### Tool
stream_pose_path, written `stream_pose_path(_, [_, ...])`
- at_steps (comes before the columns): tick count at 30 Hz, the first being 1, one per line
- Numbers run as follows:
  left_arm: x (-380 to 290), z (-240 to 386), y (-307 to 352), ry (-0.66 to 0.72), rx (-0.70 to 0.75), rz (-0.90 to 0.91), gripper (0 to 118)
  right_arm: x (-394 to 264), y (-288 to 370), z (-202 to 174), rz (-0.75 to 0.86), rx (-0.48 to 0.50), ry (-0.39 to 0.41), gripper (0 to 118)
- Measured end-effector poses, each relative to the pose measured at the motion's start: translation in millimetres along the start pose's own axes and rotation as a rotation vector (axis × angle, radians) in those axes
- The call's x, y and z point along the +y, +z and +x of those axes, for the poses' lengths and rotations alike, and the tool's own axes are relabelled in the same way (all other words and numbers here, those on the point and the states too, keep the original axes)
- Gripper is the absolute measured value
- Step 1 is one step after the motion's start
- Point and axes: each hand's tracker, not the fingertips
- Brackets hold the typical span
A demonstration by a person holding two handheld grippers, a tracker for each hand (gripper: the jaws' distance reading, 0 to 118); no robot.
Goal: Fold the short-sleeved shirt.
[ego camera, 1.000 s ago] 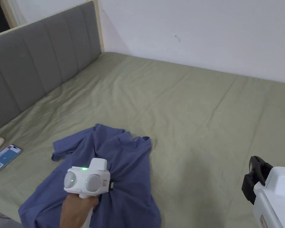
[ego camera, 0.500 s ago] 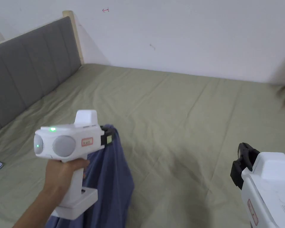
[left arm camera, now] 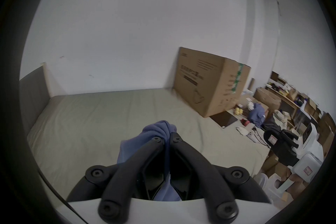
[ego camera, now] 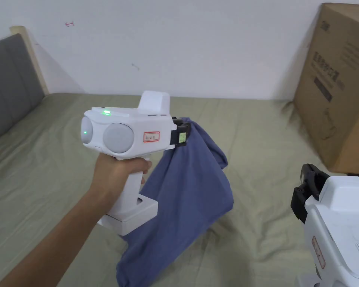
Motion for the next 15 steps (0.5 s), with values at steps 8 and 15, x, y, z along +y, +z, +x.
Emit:
stream_pose_path(8, [-52,56,-66,-0.039,-0.162,-0.158,0,-10,14,40,-0.031,-0.098,0.009,0])
stream_pose_path(15, [-132,60,-104,-0.060,-0.171,-0.383,0,-22,11,46,-0.068,-0.115,0.000,0])
